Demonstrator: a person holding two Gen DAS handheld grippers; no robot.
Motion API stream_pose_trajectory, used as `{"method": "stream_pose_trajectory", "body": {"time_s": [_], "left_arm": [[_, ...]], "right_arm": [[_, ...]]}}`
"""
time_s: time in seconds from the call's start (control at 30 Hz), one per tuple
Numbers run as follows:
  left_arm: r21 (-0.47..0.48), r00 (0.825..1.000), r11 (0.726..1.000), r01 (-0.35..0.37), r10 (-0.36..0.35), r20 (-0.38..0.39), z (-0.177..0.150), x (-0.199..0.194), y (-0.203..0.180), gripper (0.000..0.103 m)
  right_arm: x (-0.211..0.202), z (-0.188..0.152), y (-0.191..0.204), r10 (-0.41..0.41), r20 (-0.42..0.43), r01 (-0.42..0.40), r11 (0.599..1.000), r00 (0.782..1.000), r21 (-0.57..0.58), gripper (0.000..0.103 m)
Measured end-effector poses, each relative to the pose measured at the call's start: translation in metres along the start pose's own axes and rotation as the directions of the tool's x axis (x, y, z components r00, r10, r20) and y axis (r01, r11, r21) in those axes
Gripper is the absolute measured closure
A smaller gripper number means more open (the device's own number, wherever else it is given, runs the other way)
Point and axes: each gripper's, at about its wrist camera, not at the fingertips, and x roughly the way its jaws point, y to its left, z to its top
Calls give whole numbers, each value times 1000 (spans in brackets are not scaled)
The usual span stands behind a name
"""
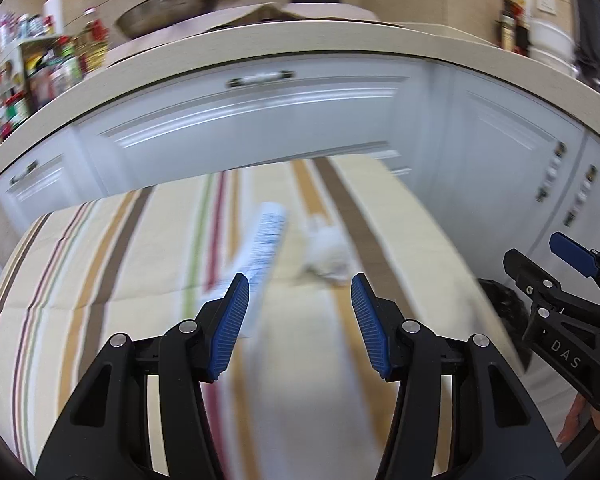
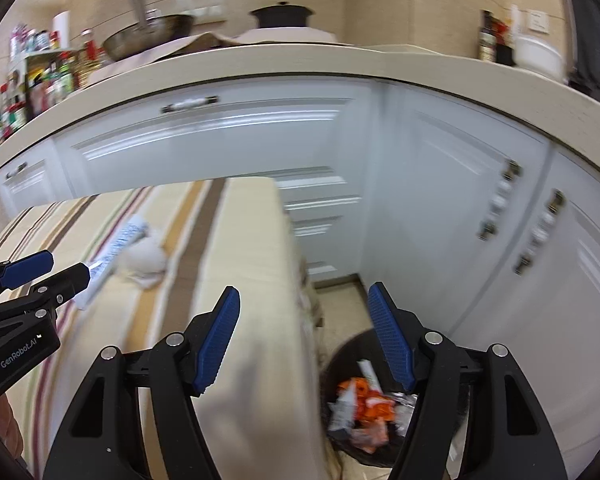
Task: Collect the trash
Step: 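Move both tools back toward the tissue and white packet on the table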
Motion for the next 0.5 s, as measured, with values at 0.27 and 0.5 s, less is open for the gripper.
{"method": "stream_pose_trajectory", "body": {"time_s": [0.27,0.5], "left_arm": [[-79,997,994,-80,79,-8,-5,1,62,51],[-132,992,983,-129,126,-31,-13,7,103,50]], "right_arm": [[12,11,56,76,-9,-76,994,997,-73,36],[29,20,97,116,-26,-118,985,993,-129,33]]}}
